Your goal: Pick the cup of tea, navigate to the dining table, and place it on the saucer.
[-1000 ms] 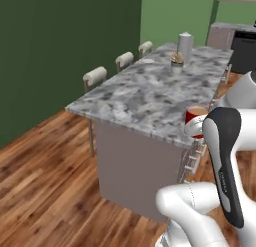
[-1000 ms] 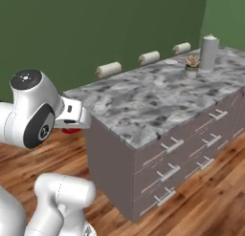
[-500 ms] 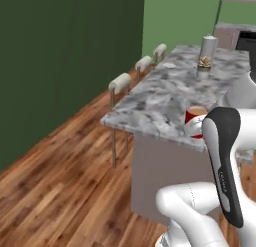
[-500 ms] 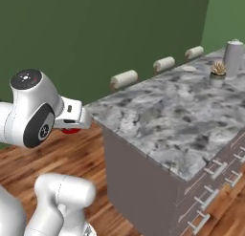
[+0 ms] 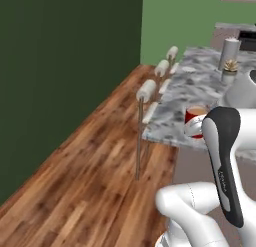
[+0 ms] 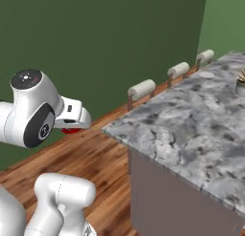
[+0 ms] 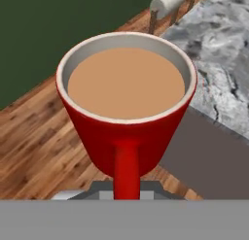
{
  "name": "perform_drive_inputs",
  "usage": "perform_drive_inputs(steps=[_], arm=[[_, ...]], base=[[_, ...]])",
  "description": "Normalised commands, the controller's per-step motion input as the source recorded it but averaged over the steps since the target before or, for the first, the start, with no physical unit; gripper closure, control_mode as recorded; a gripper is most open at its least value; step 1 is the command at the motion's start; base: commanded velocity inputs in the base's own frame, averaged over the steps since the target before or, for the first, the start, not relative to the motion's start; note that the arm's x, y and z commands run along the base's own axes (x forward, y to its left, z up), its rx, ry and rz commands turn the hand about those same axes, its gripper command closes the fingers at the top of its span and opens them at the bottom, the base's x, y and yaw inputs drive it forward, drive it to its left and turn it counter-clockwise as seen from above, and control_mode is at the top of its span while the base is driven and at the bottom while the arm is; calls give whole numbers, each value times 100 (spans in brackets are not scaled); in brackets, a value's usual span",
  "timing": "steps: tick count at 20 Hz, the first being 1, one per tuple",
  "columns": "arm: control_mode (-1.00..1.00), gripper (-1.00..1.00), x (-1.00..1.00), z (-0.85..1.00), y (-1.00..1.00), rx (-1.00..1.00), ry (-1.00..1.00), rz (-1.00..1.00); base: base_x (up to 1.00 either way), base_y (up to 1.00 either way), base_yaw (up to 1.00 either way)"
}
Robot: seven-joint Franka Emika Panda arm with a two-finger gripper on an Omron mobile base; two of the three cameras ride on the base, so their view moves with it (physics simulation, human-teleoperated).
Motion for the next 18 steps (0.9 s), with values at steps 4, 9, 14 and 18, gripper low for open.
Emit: perform_drive_inputs(steps=[4,9,14,18], arm=[[100,100,0,0,0,0,0,0],[100,100,0,0,0,0,0,0],[100,100,0,0,0,0,0,0],[100,100,0,0,0,0,0,0]], base=[[91,100,-30],[80,100,-34],[82,100,-37],[84,100,-40]])
